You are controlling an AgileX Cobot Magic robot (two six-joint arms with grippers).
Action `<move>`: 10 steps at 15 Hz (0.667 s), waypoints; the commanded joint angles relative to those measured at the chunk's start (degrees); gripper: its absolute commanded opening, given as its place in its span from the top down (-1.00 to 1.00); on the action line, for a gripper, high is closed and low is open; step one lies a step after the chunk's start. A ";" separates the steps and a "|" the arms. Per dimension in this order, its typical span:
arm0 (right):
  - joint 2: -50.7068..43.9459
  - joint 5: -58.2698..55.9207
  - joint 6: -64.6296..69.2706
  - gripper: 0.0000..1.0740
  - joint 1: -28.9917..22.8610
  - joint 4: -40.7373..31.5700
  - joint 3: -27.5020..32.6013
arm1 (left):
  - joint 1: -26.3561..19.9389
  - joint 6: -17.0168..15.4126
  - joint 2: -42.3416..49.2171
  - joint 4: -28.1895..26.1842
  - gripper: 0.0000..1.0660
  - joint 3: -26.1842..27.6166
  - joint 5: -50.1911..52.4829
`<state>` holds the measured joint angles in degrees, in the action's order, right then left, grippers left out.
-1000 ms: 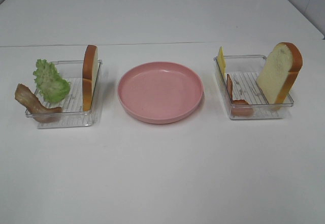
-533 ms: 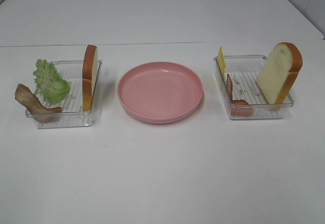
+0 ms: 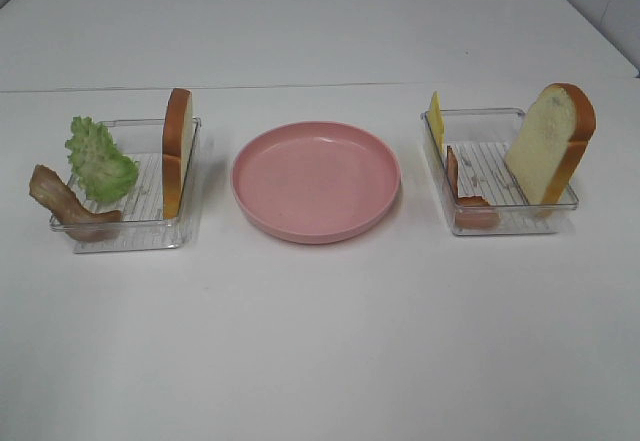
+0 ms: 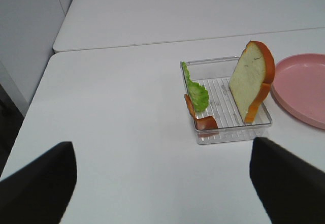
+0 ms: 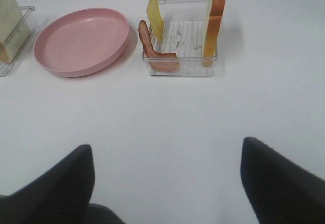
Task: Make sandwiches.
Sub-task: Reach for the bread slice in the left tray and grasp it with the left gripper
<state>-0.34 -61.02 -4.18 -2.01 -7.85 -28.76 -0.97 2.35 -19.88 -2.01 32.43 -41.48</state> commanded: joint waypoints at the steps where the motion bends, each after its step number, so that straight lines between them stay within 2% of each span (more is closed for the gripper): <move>1: -0.80 0.52 -0.11 -0.39 0.29 -0.23 0.11 | -0.29 -0.06 -12.55 -1.09 -0.64 4.98 3.44; 2: -0.80 0.52 -0.11 -0.39 0.29 -0.23 0.11 | -0.29 0.00 -19.42 -2.58 -0.64 8.71 3.09; 3: -0.80 0.52 -0.11 -0.39 0.29 -0.23 0.11 | -0.29 0.46 -31.68 -6.53 -0.64 16.84 0.29; 4: -0.80 0.52 -0.11 -0.39 0.29 -0.23 0.11 | -0.29 0.46 -34.15 -7.39 -0.64 18.62 -0.97; 6: -0.80 0.52 -0.11 -0.39 0.29 -0.23 0.11 | 0.97 0.46 -45.15 -9.63 -0.64 27.16 -6.76; 7: -0.80 0.52 -0.11 -0.39 0.29 -0.23 0.11 | 2.69 0.40 -52.20 -9.68 -0.64 32.77 -10.49; 9: -0.80 0.52 -0.11 -0.39 0.29 -0.23 0.11 | 4.87 -0.11 -59.30 -9.63 -0.64 39.88 -14.95; 10: -0.80 0.52 -0.11 -0.39 0.29 -0.23 0.11 | 8.59 -1.95 -67.44 -9.57 -0.64 47.90 -18.79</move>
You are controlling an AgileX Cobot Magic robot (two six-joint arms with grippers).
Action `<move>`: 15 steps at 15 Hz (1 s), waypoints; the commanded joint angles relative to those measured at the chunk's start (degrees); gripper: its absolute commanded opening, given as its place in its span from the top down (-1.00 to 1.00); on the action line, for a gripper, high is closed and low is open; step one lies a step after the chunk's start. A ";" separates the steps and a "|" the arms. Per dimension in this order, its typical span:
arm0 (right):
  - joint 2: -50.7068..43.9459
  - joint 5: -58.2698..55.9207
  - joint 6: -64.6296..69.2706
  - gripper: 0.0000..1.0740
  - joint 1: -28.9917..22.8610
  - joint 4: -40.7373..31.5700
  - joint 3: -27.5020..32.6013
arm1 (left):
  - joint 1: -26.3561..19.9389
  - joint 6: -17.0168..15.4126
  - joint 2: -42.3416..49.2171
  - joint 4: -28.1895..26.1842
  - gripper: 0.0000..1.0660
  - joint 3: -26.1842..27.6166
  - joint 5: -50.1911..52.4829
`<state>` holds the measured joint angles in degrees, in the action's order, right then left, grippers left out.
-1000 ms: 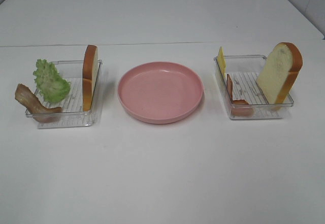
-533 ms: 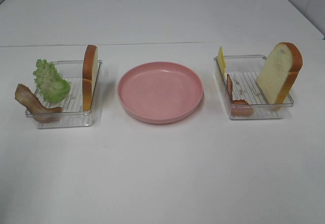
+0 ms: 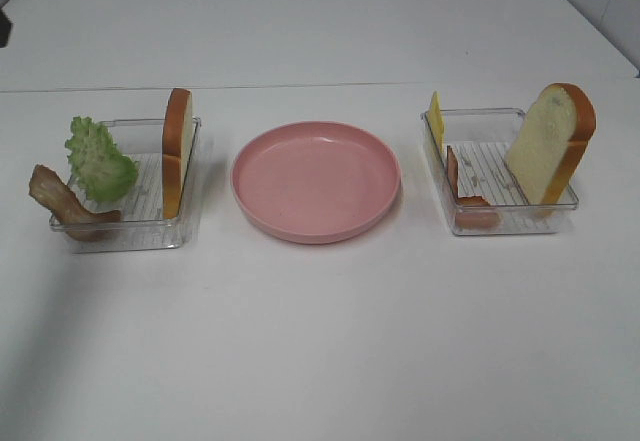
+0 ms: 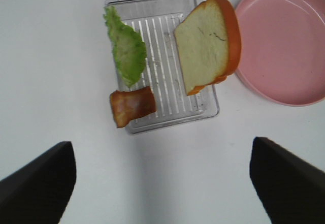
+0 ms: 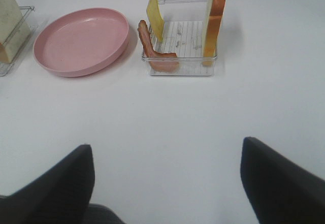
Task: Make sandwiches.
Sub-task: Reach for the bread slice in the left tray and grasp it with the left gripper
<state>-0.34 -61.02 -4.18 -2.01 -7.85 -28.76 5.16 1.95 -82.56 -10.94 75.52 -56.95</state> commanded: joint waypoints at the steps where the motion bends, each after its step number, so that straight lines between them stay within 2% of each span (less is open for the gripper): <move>1: -0.80 0.52 -0.11 -0.39 0.29 -0.23 0.11 | 4.76 -3.72 -9.40 0.17 -0.64 9.17 -5.33; 2: -0.80 0.52 -0.11 -0.39 0.29 -0.23 0.11 | 7.16 -6.53 -13.35 1.95 -0.64 13.64 -6.99; 3: -0.80 0.52 -0.11 -0.39 0.29 -0.23 0.11 | 8.31 -7.68 -14.84 2.81 -0.64 15.13 -7.68; 6: -0.80 0.52 -0.11 -0.39 0.29 -0.23 0.11 | 14.44 -18.05 -25.15 12.83 -0.64 24.75 -14.78; 7: -0.80 0.52 -0.11 -0.39 0.29 -0.23 0.11 | 15.81 -20.00 -27.62 15.07 -0.64 27.10 -16.44; 10: -0.80 0.52 -0.11 -0.39 0.29 -0.23 0.11 | 18.33 -21.94 -35.52 15.36 -0.64 31.86 -15.87; 15: -0.80 0.52 -0.11 -0.39 0.29 -0.23 0.11 | 18.39 -22.63 -41.37 15.53 -0.63 32.37 -12.72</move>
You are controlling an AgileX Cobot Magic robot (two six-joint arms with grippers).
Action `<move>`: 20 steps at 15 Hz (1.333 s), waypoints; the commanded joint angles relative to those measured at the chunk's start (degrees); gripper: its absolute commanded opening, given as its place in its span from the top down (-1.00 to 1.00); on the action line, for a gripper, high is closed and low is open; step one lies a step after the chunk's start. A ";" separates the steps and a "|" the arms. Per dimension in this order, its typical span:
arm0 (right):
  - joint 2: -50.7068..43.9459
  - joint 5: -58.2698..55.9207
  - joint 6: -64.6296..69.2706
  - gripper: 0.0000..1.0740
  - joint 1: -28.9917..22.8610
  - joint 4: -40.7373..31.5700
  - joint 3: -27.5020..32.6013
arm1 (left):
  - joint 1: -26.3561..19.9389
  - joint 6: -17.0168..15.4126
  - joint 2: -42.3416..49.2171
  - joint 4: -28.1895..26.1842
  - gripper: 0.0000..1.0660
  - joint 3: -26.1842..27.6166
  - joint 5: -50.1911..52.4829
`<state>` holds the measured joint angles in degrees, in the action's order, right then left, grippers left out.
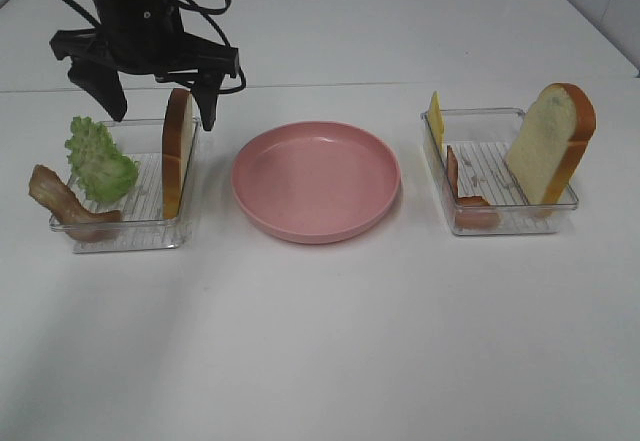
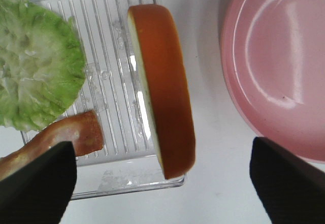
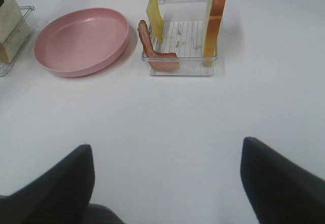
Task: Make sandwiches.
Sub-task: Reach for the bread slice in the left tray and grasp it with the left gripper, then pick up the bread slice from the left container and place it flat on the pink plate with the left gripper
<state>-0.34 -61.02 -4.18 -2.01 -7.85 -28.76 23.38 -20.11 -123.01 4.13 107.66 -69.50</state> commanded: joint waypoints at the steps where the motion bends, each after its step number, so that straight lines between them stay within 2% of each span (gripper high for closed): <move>1: -0.80 0.52 -0.11 -0.39 0.29 -0.23 0.11 | 0.17 -0.63 -1.49 0.46 -0.60 0.23 0.40; 3: -0.80 0.52 -0.11 -0.39 0.29 -0.23 0.11 | 0.17 -1.15 -2.18 0.52 -0.46 0.23 1.55; 6: -0.80 0.52 -0.11 -0.39 0.29 -0.23 0.11 | -0.34 -1.20 -3.21 0.63 -0.04 0.23 2.58; 8: -0.80 0.52 -0.11 -0.39 0.29 -0.23 0.11 | -0.34 -1.20 -3.55 0.92 0.32 0.23 2.98; 10: -0.80 0.52 -0.11 -0.39 0.29 -0.23 0.11 | -0.34 -1.20 -3.38 1.03 0.81 0.23 3.90; 11: -0.80 0.52 -0.11 -0.39 0.29 -0.23 0.11 | -0.34 -1.20 -3.38 1.03 1.00 0.23 3.90; 15: -0.80 0.52 -0.11 -0.39 0.29 -0.23 0.11 | -0.34 -0.86 -0.97 0.63 1.00 0.29 -0.29; 19: -0.80 0.52 -0.11 -0.39 0.29 -0.23 0.11 | -0.34 1.49 6.59 -0.46 1.00 0.29 -3.27; 20: -0.80 0.52 -0.11 -0.39 0.29 -0.23 0.11 | -0.34 3.67 9.22 -2.58 1.00 0.29 -1.95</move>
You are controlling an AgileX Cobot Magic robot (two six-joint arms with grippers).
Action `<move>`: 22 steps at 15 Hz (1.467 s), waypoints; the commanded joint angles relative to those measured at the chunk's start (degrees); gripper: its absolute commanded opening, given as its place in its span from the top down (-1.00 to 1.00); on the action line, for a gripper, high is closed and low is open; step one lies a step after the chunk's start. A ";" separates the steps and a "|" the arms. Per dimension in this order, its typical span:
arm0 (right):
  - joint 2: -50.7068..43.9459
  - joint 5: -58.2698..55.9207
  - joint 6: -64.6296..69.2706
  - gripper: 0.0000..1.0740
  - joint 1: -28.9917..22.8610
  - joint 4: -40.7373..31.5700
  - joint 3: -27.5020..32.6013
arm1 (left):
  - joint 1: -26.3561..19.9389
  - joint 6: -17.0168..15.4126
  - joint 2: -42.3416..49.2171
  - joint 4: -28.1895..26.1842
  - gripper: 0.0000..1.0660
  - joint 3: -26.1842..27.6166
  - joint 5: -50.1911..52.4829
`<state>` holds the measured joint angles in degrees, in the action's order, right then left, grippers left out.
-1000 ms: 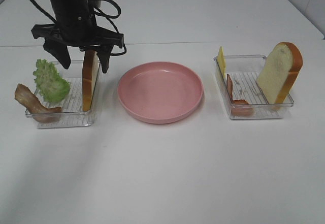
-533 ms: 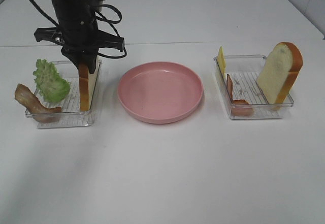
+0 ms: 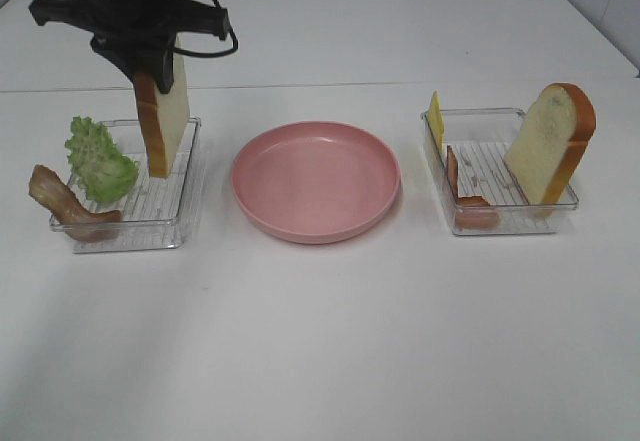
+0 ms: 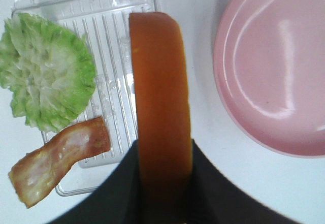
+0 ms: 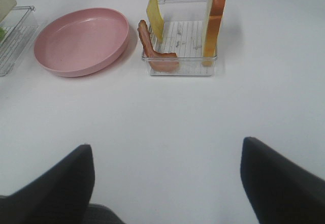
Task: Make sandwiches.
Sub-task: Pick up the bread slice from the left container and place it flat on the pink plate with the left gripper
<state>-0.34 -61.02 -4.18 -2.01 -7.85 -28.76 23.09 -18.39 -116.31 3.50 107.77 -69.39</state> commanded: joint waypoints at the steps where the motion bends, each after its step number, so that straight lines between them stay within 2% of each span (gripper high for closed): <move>1: -0.80 0.52 -0.11 -0.39 0.29 -0.23 0.11 | -0.80 4.24 3.32 -5.33 1.00 0.17 -0.06; 2: -0.80 0.52 -0.11 -0.39 0.29 -0.23 0.11 | -0.80 4.24 3.32 -5.33 1.00 0.17 -0.06; 3: -0.80 0.52 -0.11 -0.39 0.29 -0.23 0.11 | -3.21 9.74 3.15 -18.45 1.00 0.06 4.53; 4: -0.80 0.52 -0.11 -0.39 0.29 -0.23 0.11 | -3.21 9.74 3.15 -18.45 1.00 0.06 4.53; 6: -0.80 0.52 -0.11 -0.39 0.29 -0.23 0.11 | -5.16 18.39 0.40 -32.49 1.00 0.06 8.54; 7: -0.80 0.52 -0.11 -0.39 0.29 -0.23 0.11 | -5.27 20.63 -1.60 -37.24 1.00 0.06 9.40; 13: -0.80 0.52 -0.11 -0.39 0.29 -0.23 0.11 | -5.27 28.99 -15.87 -58.96 1.00 0.06 11.29; 16: -0.80 0.52 -0.11 -0.39 0.29 -0.23 0.11 | -5.16 31.68 -19.82 -64.11 1.00 0.06 13.01; 21: -0.80 0.52 -0.11 -0.39 0.29 -0.23 0.11 | -5.16 32.09 -21.54 -62.91 1.00 0.06 13.41; 22: -0.80 0.52 -0.11 -0.39 0.29 -0.23 0.11 | -5.16 32.09 -21.54 -62.80 0.81 0.06 13.35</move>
<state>-0.34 -61.02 -4.18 -2.01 -7.85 -28.76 17.88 13.29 -137.91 -58.73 107.89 -56.55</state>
